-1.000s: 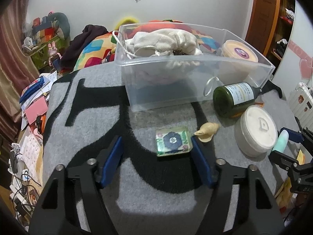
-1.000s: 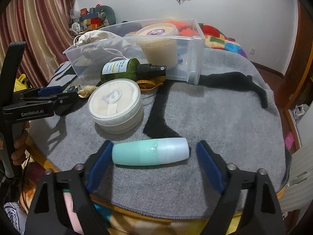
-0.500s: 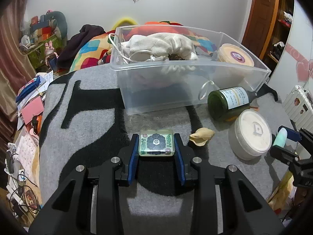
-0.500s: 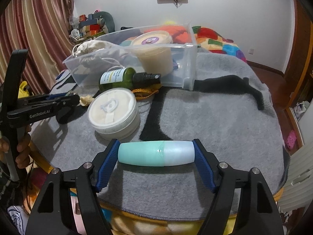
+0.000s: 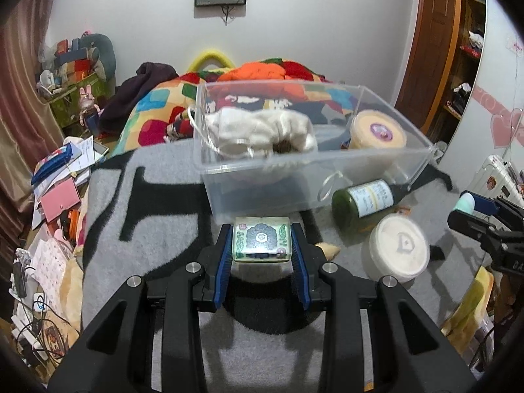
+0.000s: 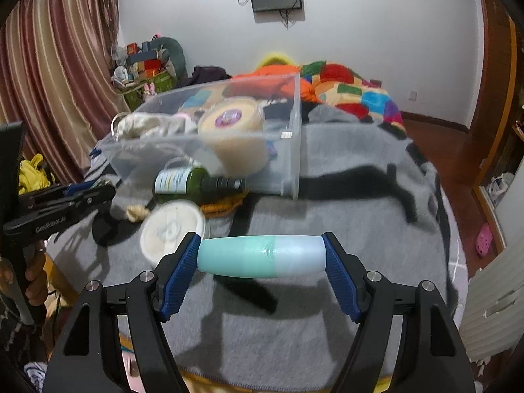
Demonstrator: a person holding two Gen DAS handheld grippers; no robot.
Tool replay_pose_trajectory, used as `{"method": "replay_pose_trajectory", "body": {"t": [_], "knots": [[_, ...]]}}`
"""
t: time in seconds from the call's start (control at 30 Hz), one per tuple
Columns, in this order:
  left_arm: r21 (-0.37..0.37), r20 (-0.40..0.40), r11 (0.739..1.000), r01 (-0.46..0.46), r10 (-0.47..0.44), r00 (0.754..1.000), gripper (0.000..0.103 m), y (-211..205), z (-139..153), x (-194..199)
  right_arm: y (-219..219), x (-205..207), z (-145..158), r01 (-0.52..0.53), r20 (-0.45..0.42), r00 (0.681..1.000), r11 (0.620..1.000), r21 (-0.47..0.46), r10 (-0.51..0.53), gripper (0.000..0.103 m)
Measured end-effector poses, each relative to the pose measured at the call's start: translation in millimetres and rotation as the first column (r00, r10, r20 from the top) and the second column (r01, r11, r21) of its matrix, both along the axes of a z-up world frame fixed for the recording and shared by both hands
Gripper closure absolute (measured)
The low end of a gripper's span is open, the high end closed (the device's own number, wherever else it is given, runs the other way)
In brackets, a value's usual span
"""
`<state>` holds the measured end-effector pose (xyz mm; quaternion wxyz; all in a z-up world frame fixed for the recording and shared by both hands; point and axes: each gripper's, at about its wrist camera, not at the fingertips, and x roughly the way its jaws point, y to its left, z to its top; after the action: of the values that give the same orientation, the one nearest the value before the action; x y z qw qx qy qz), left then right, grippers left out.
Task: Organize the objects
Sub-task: 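Grasp the green square card with the left tool while the right tool grasps the mint-green tube, then carry the green card with the left tool while the right tool carries the tube over the bin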
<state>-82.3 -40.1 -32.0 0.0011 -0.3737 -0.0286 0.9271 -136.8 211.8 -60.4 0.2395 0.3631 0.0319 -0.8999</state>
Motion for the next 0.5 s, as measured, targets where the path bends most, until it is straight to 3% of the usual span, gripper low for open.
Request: {"method": "replay_pose_trajectory", "body": {"t": [0.5], "knots": [[0.012, -0.107, 1.000, 0.016, -0.014, 0.994, 0.069, -3, 42, -13, -20, -12, 51, -0.032, -0.144, 0.989, 0.999, -0.032, 0.027, 0.032]]}}
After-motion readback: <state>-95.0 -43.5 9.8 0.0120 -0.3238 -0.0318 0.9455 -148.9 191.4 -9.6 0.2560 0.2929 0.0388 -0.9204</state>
